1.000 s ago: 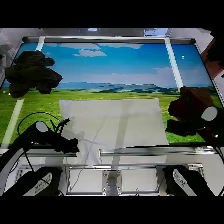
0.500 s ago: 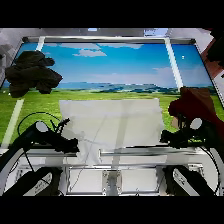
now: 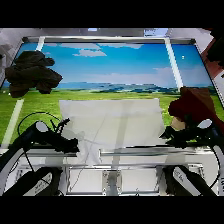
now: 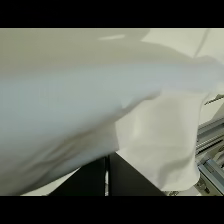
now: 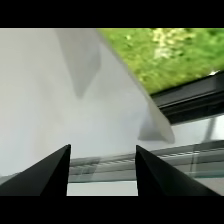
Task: Fold the shirts.
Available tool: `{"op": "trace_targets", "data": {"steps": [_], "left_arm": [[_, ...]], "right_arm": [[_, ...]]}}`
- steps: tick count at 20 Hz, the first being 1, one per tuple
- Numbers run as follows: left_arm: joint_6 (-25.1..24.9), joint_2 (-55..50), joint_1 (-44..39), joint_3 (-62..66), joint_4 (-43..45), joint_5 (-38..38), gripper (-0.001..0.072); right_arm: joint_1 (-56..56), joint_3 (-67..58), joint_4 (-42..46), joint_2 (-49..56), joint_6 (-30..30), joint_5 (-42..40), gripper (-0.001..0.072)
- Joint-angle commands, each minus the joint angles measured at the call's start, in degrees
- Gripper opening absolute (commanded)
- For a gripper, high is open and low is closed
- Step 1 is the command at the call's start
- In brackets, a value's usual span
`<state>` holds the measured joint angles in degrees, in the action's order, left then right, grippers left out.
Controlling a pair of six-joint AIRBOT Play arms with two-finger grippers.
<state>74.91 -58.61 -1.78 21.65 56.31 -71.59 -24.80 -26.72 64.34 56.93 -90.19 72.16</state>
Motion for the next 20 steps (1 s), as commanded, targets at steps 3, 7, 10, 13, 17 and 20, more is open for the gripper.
{"op": "trace_targets", "data": {"steps": [3,7,10,13,17,20], "left_arm": [[0.0,0.0,0.0,0.0,0.0,-0.2,0.0013],[0.0,0.0,0.0,0.0,0.0,-0.2,0.0014],[0.0,0.0,0.0,0.0,0.0,0.0,0.0013],[0.0,0.0,0.0,0.0,0.0,0.0,0.0013],[0.0,0.0,0.0,0.0,0.0,0.0,0.0013],[0.0,0.0,0.0,0.0,0.0,0.0,0.0013]], "right_arm": [[-0.6,-0.5,0.6,2.7,2.1,2.4,0.0459],[-0.7,-2.6,5.9,2.7,1.6,7.5,0.0435],[-0.6,-2.5,4.8,2.7,1.4,6.3,0.0435],[-0.6,-2.3,3.4,2.9,-0.1,2.7,0.0435],[-0.6,-0.3,2.2,4.7,0.0,2.0,0.0434],[-0.6,0.1,2.8,4.8,-0.1,1.3,0.0434]]}}
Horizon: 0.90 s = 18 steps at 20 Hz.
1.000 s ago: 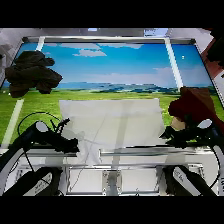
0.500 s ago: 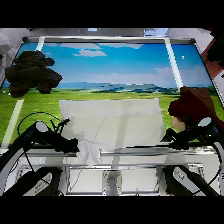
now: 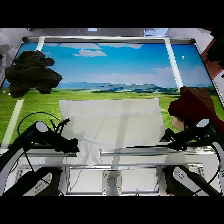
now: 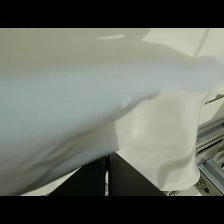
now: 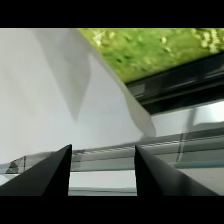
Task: Fold the shirts.
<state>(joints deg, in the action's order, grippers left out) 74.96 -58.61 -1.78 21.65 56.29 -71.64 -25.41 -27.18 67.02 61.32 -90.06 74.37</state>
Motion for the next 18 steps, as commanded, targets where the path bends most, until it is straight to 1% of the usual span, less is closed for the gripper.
{"op": "trace_targets", "data": {"steps": [1,2,5,8,9,11,12,13,14,16,18], "left_arm": [[0.0,0.0,0.0,0.0,0.0,0.0,0.0014],[0.0,0.0,0.0,0.0,0.0,0.0,0.0013],[0.0,0.0,0.0,0.0,0.0,0.0,0.0013],[0.0,0.0,0.0,0.0,0.0,0.1,0.0013],[0.0,0.0,0.0,0.0,0.0,0.1,0.0013],[0.0,0.0,0.0,0.0,0.0,0.0,0.0013],[0.0,0.0,0.0,0.0,0.0,0.0,0.0014],[0.0,0.0,0.0,0.0,0.0,0.0,0.0014],[0.0,0.0,0.0,0.1,0.0,-0.1,0.0013],[0.0,0.0,0.0,1.1,0.1,-1.0,0.0013],[0.0,0.8,0.0,4.4,0.2,-3.4,0.0013]], "right_arm": [[0.0,0.5,0.0,0.4,-0.5,-1.8,0.0421],[0.0,0.5,0.0,0.4,-0.7,-2.7,0.0366],[0.0,0.6,-1.0,0.4,-1.6,-6.3,0.0363],[0.0,0.6,-2.4,0.8,-1.6,-8.0,0.0358],[0.0,0.6,-2.6,1.2,-1.6,-8.0,0.0327],[0.0,0.6,-2.6,1.6,-1.4,-8.0,0.0298],[0.0,0.5,-2.6,1.6,-0.9,-8.0,0.0132],[0.0,0.5,-3.2,1.6,0.6,-7.8,0.0032],[0.0,0.4,-4.0,1.6,2.6,-7.2,0.0032],[0.0,-0.6,-5.4,1.4,4.6,-5.2,0.0032],[0.0,-3.5,-4.9,0.9,4.9,-1.2,0.0031]]}}
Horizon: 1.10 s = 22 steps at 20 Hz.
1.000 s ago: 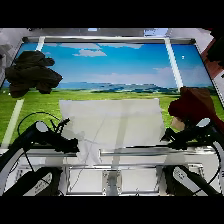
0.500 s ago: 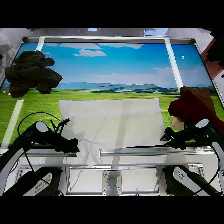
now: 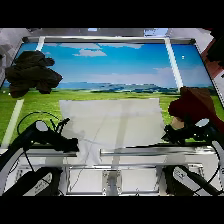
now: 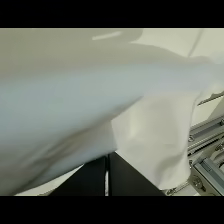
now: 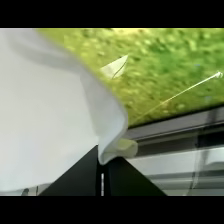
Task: Fold the shirts.
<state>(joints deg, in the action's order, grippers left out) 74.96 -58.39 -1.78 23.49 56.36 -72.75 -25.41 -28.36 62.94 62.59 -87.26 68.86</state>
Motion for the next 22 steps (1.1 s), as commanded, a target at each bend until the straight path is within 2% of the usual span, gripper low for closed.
{"op": "trace_targets", "data": {"steps": [1,6,9,11,14,18,22], "left_arm": [[0.0,1.7,0.0,5.2,0.8,-3.7,0.0013],[1.7,8.1,0.0,18.4,5.7,-10.4,0.0013],[2.6,10.8,0.0,20.5,7.1,-14.2,0.0013],[4.3,12.9,0.0,20.6,9.7,-13.8,0.0013],[6.6,13.7,0.0,21.7,10.1,-10.9,0.0013],[8.0,13.5,0.0,22.1,8.2,0.1,0.0012],[7.6,10.3,0.0,22.4,7.7,5.5,0.0011]], "right_arm": [[0.0,-4.6,-0.3,-1.0,3.0,6.9,0.0031],[0.0,-14.3,4.5,-5.6,3.8,16.7,0.0031],[0.0,-15.8,7.4,-8.0,5.3,21.0,0.0031],[0.0,-15.9,8.3,-9.2,5.2,21.8,0.0031],[0.1,-15.9,6.4,-9.1,5.2,22.2,0.003],[0.1,-15.9,5.8,-9.1,5.2,20.0,0.003],[0.1,-16.3,-2.6,-9.0,5.2,13.0,0.003]]}}
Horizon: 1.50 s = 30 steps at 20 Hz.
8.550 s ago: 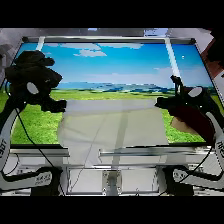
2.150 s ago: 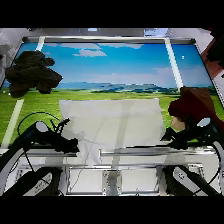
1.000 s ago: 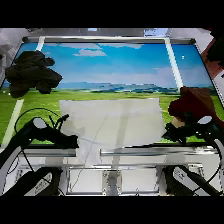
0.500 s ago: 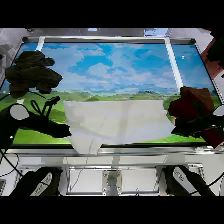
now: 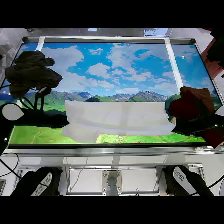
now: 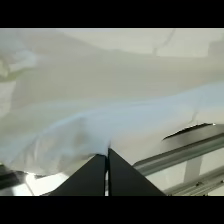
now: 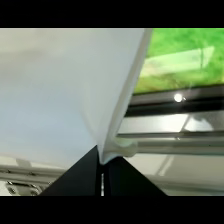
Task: Fold the shirts.
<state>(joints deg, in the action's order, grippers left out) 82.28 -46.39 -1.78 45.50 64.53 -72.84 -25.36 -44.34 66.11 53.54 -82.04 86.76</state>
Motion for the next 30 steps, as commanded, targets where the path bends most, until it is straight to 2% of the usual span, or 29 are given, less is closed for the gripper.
{"op": "trace_targets", "data": {"steps": [1,5,11,13,14,18,21,24,25,26,27,29,30], "left_arm": [[0.3,-2.9,0.0,1.3,0.0,7.3,0.0011],[1.1,-9.7,0.0,8.4,4.8,11.2,0.0011],[0.4,-22.6,0.0,12.0,5.4,14.5,0.0011],[0.5,-25.5,0.0,12.0,5.3,18.2,0.0011],[0.5,-26.8,0.0,12.0,5.1,19.8,0.0011],[0.5,-30.2,0.0,12.0,4.9,24.9,0.0011],[0.5,-31.4,0.0,12.0,4.6,26.1,0.0012],[0.5,-32.5,0.0,12.0,3.5,25.9,0.0018],[0.4,-32.6,0.0,12.0,2.7,26.0,0.0175],[0.5,-32.6,0.0,12.1,2.5,26.2,0.0572],[0.5,-32.6,0.0,12.2,2.4,26.1,0.0688],[0.5,-32.5,0.0,13.4,2.2,24.7,0.0698],[0.5,-32.5,0.0,14.7,1.1,24.0,0.0698]], "right_arm": [[0.1,-1.1,-7.7,0.1,0.0,-6.3,0.0029],[2.2,-6.6,-9.6,1.0,0.0,-12.3,0.0029],[11.5,-9.4,-8.5,11.5,-0.8,-23.7,0.0029],[13.9,-9.4,-4.8,17.0,-4.5,-26.9,0.0029],[14.5,-9.4,-2.9,19.5,-6.8,-27.6,0.0029],[15.0,-9.4,-1.4,26.3,-8.0,-30.6,0.0029],[15.0,-9.4,-1.5,26.9,-8.0,-35.5,0.003],[15.0,-9.4,-1.8,26.9,-8.0,-36.5,0.0032],[15.0,-9.4,-1.8,26.9,-7.9,-35.9,0.0032],[15.0,-9.5,-1.8,26.9,-7.9,-35.2,0.0052],[14.9,-9.9,-1.6,26.8,-7.9,-34.0,0.011],[14.9,-11.3,-0.5,25.8,-7.5,-31.1,0.0353],[14.9,-12.5,0.6,25.0,-7.4,-29.5,0.0395]]}}
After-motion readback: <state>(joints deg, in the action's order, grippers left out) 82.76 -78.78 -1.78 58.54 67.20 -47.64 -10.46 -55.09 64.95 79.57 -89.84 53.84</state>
